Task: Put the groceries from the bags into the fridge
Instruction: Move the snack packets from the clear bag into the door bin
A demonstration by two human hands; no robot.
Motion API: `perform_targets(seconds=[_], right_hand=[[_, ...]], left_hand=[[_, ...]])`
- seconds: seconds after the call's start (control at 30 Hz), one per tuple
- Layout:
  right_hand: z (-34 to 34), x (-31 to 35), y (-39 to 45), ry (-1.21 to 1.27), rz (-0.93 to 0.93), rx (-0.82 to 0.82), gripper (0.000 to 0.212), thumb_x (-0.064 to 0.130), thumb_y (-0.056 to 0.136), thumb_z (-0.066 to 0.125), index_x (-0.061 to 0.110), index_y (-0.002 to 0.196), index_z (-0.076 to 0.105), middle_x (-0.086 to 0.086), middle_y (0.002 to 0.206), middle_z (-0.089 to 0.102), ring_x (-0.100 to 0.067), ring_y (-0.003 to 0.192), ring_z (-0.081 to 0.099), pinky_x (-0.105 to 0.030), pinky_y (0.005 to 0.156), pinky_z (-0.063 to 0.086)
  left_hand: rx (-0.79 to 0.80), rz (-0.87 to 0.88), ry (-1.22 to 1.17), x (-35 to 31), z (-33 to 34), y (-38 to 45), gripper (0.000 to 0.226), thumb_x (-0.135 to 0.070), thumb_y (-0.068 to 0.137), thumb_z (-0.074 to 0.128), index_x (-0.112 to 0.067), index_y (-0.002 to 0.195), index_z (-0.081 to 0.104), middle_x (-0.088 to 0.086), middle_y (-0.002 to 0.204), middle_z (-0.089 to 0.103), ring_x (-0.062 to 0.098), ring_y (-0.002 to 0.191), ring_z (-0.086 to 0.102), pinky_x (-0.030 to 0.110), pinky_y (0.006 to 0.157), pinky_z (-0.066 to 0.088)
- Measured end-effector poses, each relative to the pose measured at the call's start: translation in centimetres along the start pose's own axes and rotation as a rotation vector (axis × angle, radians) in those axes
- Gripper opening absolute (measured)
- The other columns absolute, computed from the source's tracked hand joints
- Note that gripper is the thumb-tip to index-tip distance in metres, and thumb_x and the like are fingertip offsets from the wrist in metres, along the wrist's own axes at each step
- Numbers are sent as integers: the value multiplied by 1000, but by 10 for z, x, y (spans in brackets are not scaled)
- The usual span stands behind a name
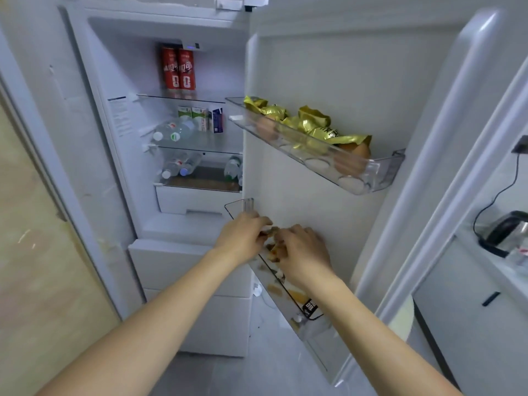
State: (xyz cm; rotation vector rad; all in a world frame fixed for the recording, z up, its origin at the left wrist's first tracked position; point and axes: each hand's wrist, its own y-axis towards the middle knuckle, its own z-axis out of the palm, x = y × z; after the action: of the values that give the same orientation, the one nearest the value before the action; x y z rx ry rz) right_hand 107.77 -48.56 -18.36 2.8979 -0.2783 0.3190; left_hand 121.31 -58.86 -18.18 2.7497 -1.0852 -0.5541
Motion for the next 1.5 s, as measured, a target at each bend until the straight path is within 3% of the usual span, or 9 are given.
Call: perform_targets(seconds=[0.07,0.17,0.33,0.53,0.7,0.87,1.03,1.33,1.5], right_hand=[[0,3,0,8,-7,14,36,19,91,54,20,126,64,-3,130,60,-31,119,51,-40,100,42],[-8,16,4,22,-19,-20,36,17,90,54,18,125,63,-4,128,59,-31,120,52,-42,96,47],[-22,77,16,148,-222,-173,35,36,94,61,23,127,65,0,122,64,-27,115,54,-41,88,50],[-14,201,14,260,-554,-176,53,56,90,58,23,131,63,2,125,64,-26,117,55,-46,89,52],[2,330,-25,401,-885,-102,55,57,90,58,24,133,62,1,124,66,-27,118,56,-45,92,51],[14,448,-120,611,-1231,-72,42,51,90,60,23,120,68,4,107,69,-24,103,61,-38,77,51],[31,531,-263,776,-1534,87,42,49,91,61,23,124,66,6,110,66,-22,106,59,-42,82,53],[84,611,-501,783,-1918,443,39,41,93,58,24,128,63,8,114,63,-21,106,57,-39,83,52],[149,627,-603,700,-2082,656,31,24,94,68,22,125,65,5,118,66,-22,110,60,-29,87,48]], left_hand=[[-4,-9,11,3,-3,-4,46,-23,93,62,-26,139,58,1,134,58,26,127,50,41,87,53],[-44,-10,29,9,-23,-18,49,-29,91,63,-26,140,58,0,134,58,24,126,51,38,85,52],[-214,-91,164,44,-84,-70,50,-42,93,58,-29,142,55,-5,129,59,20,125,49,39,93,47],[-387,-375,407,109,-170,-199,56,-49,86,55,-31,139,58,-9,129,59,23,120,56,41,93,46],[-500,-670,575,121,-231,-350,57,-50,84,51,-29,135,61,-5,126,62,23,120,56,43,90,48],[-566,-984,743,75,-256,-519,52,-43,88,58,-26,137,61,-4,127,62,22,118,57,41,85,51],[-605,-1335,782,1,-247,-679,55,-47,91,52,-28,142,56,-6,132,60,19,122,55,43,89,54],[-794,-1803,741,-97,-190,-907,43,-38,98,57,-27,139,57,-8,128,59,15,120,51,37,91,50],[-815,-2023,661,-130,-119,-988,39,-40,95,52,-25,130,63,-6,114,64,20,111,55,35,78,51]])
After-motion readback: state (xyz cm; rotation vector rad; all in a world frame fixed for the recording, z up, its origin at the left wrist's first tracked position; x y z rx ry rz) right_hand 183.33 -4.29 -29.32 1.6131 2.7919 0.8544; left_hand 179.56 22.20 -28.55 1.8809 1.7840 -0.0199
